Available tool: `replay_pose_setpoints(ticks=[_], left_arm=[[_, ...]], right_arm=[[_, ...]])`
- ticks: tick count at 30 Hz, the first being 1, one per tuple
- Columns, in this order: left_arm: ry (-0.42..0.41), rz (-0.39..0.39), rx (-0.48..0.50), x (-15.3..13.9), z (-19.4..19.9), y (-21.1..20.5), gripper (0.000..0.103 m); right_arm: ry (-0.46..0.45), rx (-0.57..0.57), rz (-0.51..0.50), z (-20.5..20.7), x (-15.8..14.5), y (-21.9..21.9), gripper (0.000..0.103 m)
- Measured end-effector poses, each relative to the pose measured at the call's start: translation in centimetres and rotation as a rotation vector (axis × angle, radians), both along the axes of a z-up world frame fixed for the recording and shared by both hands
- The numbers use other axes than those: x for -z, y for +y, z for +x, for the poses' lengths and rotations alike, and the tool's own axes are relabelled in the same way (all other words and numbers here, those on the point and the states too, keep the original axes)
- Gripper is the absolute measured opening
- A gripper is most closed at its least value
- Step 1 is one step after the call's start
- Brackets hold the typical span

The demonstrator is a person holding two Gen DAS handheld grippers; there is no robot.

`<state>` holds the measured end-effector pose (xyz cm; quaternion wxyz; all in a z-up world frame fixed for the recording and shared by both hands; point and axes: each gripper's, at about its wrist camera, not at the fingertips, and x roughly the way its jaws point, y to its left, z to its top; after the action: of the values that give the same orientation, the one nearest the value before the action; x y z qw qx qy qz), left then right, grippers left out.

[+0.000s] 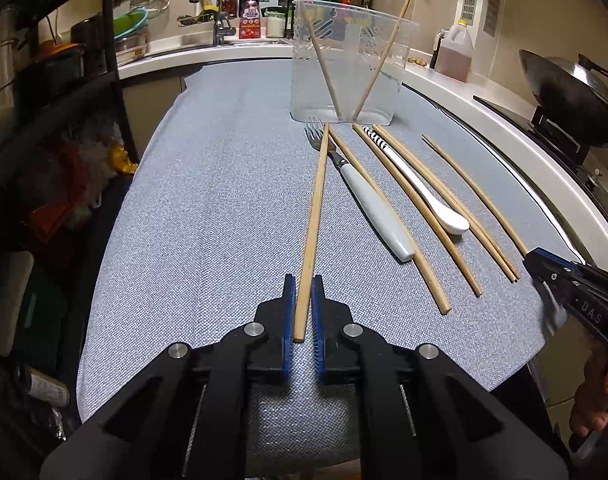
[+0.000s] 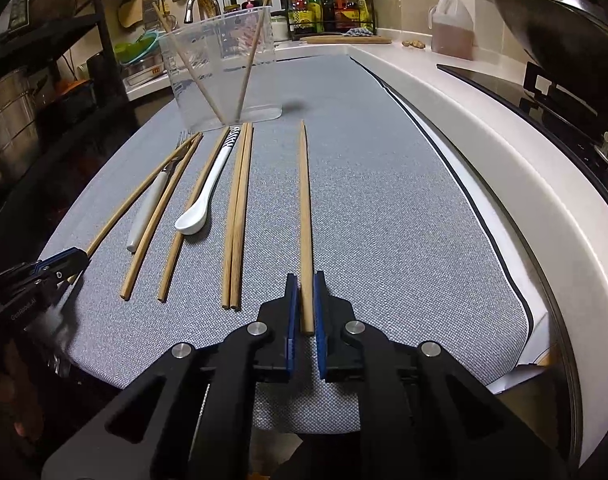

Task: Organize utensils
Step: 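Lift both chopsticks upright and carry them above the clear container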

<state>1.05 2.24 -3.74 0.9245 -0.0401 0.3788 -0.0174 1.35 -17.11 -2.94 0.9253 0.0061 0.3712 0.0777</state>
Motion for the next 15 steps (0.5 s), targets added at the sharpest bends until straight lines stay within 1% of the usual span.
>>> replay_pose_setpoints(ticks=[8, 13, 15], left_arm=[[-0.013, 0.007, -0.007, 0.06, 0.12, -0.24, 0.008], [-0.017, 0.020, 0.000, -0.02, 0.13, -0.31, 0.007], [-0.029, 0.008, 0.002, -0.32, -0.07, -0.19, 0.007]], right_arm=[[-0.022, -0.002, -0.010, -0.03, 0.08, 0.20, 0.009], [-0.023, -0.005, -0.016, 0.06, 0.00, 0.32, 0.007], [-0.018, 0.004, -0.011, 0.02, -0.28, 0.19, 0.006]])
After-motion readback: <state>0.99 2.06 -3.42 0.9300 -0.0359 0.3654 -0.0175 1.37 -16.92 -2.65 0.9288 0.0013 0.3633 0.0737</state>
